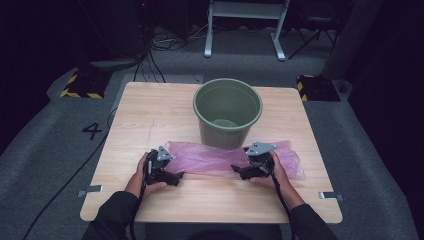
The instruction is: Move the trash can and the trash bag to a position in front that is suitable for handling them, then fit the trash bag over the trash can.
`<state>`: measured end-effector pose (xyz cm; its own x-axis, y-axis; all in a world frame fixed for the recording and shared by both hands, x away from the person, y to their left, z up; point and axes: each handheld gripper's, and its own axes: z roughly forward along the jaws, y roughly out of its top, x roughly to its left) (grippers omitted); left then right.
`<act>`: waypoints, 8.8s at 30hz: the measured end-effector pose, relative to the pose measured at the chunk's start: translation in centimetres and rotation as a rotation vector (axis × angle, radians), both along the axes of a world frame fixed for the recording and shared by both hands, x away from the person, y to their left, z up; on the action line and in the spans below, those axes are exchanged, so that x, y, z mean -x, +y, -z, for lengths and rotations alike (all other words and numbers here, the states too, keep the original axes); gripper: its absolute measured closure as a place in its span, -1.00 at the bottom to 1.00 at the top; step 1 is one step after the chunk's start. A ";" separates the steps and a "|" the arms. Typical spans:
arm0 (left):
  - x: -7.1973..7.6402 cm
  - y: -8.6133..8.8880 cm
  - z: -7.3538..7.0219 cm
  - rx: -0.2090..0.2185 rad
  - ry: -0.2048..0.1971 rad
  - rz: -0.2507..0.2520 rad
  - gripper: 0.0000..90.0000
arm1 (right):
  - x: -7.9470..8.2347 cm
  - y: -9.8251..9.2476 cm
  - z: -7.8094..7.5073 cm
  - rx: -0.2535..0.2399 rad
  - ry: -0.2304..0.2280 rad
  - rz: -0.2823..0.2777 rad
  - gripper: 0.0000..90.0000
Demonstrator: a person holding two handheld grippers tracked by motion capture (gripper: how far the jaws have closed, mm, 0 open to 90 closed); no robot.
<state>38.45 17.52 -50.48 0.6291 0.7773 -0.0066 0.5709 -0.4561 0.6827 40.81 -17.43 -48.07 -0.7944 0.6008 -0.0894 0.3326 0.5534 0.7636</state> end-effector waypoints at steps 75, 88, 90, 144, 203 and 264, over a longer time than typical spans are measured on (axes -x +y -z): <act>1.8 2.9 0.0 0.000 -0.005 -0.018 -0.99 | 0.1 -6.0 0.3 -0.066 -0.004 0.153 0.92; 1.7 3.1 0.0 0.000 -0.007 -0.005 -0.99 | 0.9 -7.2 -1.2 -0.140 -0.095 0.144 0.94; 1.7 3.1 0.0 0.000 -0.007 -0.005 -0.99 | 1.1 -7.2 -1.6 -0.147 -0.117 0.134 0.94; 1.3 2.8 0.0 0.004 -0.005 -0.013 -1.00 | 6.3 -8.6 -11.4 -0.321 -0.408 0.012 0.96; 2.4 2.3 -9.6 0.154 -0.289 0.116 -0.60 | -1.4 -11.1 -15.9 -0.245 -0.482 0.413 0.96; -7.1 -14.0 -21.5 -0.098 -0.364 0.350 0.59 | 1.9 -8.3 -18.0 -0.045 -0.612 0.168 0.94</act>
